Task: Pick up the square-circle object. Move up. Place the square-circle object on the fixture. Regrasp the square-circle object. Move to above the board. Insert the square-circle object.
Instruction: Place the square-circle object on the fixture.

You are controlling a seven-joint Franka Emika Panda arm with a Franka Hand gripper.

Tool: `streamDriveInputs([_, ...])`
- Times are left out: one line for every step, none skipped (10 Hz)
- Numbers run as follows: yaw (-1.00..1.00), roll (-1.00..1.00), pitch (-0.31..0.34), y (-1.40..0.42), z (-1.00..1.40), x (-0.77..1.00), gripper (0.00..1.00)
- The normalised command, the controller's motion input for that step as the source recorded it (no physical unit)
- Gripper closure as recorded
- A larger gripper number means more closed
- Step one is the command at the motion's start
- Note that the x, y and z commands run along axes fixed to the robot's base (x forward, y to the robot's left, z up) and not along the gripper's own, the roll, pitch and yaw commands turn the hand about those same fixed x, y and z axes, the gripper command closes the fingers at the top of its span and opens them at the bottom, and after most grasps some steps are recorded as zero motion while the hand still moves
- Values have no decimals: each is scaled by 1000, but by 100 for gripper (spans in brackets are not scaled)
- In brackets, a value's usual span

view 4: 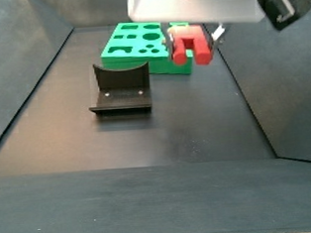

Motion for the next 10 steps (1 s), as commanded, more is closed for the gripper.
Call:
streamDriveInputs([31, 138, 101, -6, 901, -30, 100])
streamDriveInputs([31, 121, 95, -5, 743, -23, 100])
streamDriveInputs([29, 110, 95, -4, 620, -18, 100])
streamDriveInputs([26, 100, 94, -2, 484, -10, 100])
streamDriveInputs([28, 101, 106, 3, 304, -5, 100])
streamDriveInputs([28, 104, 109, 1, 214, -1, 100])
streamDriveInputs([-208, 269, 447, -335, 238, 1000, 100])
streamDriveInputs([-178, 261, 449, -321, 212, 1000, 100])
streamDriveInputs([-107, 234, 396, -269, 193, 1000, 100])
streamDriveInputs([-74, 186, 341, -242, 172, 1000, 100])
